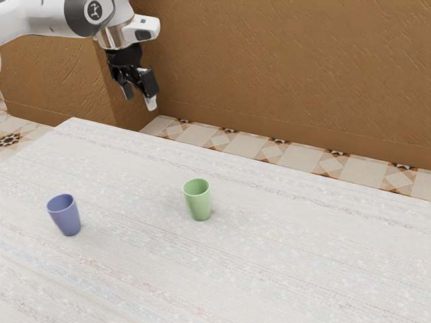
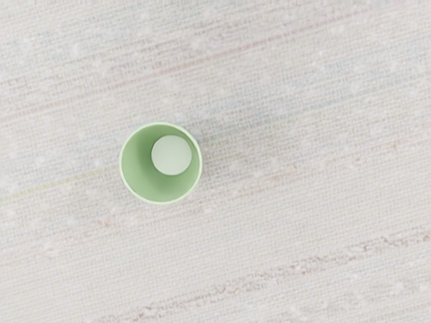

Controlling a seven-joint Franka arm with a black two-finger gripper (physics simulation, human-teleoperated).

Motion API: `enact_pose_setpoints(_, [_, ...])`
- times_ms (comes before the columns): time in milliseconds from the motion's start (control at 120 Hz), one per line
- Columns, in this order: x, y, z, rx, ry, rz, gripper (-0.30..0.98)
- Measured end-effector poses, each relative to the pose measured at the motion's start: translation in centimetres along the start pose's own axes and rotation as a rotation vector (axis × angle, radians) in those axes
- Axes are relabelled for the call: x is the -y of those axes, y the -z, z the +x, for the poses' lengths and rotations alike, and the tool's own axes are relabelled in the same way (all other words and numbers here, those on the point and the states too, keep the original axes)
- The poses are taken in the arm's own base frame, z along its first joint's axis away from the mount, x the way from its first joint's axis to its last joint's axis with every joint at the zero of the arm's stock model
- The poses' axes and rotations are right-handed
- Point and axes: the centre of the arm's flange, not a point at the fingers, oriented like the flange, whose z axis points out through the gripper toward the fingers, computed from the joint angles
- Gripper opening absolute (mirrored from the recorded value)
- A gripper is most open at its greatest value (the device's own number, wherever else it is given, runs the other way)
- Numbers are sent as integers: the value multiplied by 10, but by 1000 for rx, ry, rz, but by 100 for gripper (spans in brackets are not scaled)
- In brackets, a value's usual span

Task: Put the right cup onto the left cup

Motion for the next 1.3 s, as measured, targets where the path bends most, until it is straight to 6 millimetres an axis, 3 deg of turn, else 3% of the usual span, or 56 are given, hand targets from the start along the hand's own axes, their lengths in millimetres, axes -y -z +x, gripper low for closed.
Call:
enact_pose_setpoints(192, [0, -3, 0, 8, 2, -3, 69])
enact_pose_setpoints(308, [0, -16, 4, 28, 3, -14, 69])
enact_pose_setpoints(408, [-1, -44, 16, 58, -2, -24, 69])
enact_pose_setpoints(550, [1, -102, 36, 103, 0, -50, 69])
enact_pose_setpoints(850, [7, -201, 69, 131, 9, -69, 69])
enact_pose_setpoints(1092, [11, -252, 75, 130, 33, -95, 69])
enact_pose_setpoints(1300, [10, -287, 63, 148, 45, -98, 69])
